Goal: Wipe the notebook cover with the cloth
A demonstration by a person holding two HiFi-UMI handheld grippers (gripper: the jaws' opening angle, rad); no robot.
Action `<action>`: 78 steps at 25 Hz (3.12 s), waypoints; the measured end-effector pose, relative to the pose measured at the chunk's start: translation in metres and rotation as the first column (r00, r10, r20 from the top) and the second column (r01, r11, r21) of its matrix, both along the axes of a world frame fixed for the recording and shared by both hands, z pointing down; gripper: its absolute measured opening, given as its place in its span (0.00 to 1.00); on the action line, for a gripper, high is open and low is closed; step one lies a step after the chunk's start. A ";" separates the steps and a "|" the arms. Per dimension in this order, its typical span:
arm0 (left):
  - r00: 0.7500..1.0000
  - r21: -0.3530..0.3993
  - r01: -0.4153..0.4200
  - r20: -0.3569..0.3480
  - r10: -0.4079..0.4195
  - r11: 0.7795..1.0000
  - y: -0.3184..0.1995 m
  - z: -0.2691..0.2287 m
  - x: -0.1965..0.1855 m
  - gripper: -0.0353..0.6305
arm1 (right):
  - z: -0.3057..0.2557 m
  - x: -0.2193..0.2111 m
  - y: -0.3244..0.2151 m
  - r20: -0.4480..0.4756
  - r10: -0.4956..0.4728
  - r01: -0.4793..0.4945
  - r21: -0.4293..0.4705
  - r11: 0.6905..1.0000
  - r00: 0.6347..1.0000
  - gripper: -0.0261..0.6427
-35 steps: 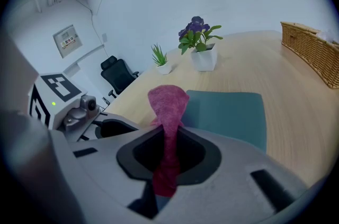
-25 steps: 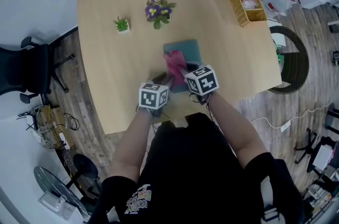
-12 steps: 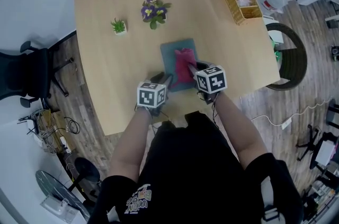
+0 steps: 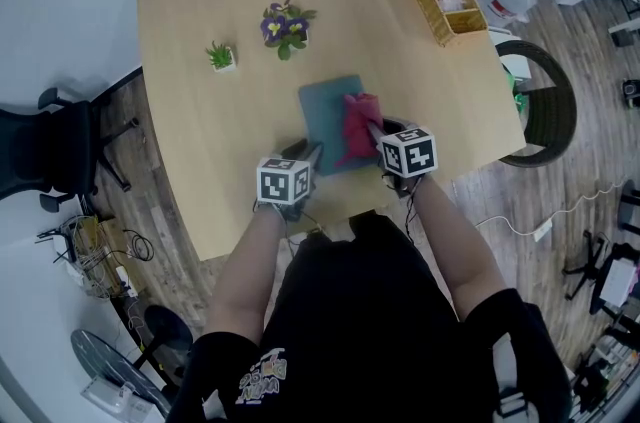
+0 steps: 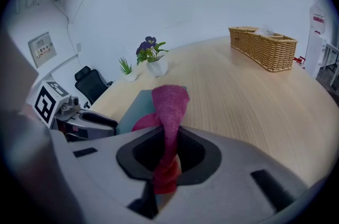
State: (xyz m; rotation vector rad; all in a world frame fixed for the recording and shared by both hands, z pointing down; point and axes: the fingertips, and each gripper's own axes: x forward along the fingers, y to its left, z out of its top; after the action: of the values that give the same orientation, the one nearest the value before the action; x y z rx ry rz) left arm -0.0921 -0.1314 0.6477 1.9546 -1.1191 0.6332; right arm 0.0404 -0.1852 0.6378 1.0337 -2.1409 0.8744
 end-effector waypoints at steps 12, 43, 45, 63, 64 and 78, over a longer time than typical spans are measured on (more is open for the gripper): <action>1.000 -0.005 0.001 -0.006 -0.001 1.000 0.000 -0.002 0.000 0.26 | -0.005 0.039 -0.003 -0.052 0.106 -0.106 0.011 0.994 0.993 0.12; 0.999 -0.042 0.008 -0.046 -0.010 0.999 -0.003 0.000 -0.002 0.24 | -0.015 -0.169 -0.021 0.175 -0.274 0.287 -0.049 0.957 0.946 0.12; 0.999 -0.043 0.008 -0.045 -0.010 0.999 -0.003 0.001 -0.002 0.24 | -0.008 -0.172 -0.022 0.147 -0.305 0.316 -0.053 0.947 0.941 0.12; 0.999 -0.041 0.009 -0.043 -0.011 0.999 -0.003 0.002 -0.003 0.24 | -0.007 -0.144 -0.046 0.125 -0.336 0.341 -0.020 0.940 0.934 0.12; 0.999 -0.041 0.009 -0.044 -0.011 0.999 -0.003 0.002 -0.003 0.24 | -0.007 -0.140 -0.050 0.128 -0.319 0.324 -0.021 0.946 0.939 0.12; 0.999 -0.034 0.010 -0.035 -0.011 0.999 -0.004 0.003 -0.004 0.24 | 0.004 -0.046 -0.096 0.124 -0.039 0.047 -0.065 0.997 0.992 0.13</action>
State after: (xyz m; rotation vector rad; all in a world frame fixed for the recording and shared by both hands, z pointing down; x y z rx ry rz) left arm -0.0959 -0.1354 0.6506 1.9224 -1.0896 0.6066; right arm -0.0061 -0.2814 0.6414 0.9175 -2.2095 1.0066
